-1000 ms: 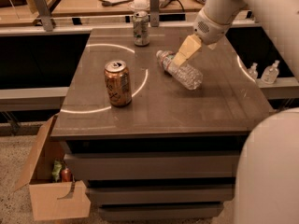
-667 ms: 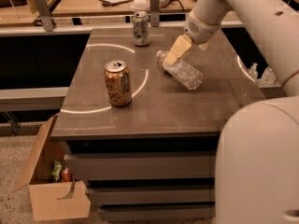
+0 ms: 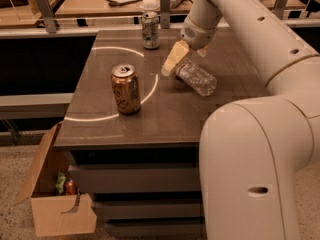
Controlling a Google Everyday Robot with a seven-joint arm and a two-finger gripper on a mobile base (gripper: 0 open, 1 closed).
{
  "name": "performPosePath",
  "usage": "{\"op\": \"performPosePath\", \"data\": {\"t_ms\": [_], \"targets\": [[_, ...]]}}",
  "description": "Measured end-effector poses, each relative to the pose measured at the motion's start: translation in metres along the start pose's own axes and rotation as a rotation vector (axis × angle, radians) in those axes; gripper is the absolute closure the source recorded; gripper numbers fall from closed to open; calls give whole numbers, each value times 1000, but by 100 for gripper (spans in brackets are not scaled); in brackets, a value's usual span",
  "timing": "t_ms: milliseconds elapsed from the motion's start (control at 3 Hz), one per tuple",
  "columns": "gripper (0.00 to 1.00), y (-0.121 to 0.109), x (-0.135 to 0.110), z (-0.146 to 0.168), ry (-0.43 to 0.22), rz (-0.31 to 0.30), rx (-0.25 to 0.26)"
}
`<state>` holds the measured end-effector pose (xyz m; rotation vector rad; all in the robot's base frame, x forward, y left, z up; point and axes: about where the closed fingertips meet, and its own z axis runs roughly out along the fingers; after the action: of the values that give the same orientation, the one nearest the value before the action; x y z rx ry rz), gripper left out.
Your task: Place water bottle upright
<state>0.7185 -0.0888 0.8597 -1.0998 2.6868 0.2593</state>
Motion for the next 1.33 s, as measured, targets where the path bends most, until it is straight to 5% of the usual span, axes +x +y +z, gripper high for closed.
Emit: {"op": "performPosePath", "data": {"t_ms": [1000,1333], "targets": [[67,8,-25,7,34,-103,11],[92,14,-41,-22,-69,-182,15]]}}
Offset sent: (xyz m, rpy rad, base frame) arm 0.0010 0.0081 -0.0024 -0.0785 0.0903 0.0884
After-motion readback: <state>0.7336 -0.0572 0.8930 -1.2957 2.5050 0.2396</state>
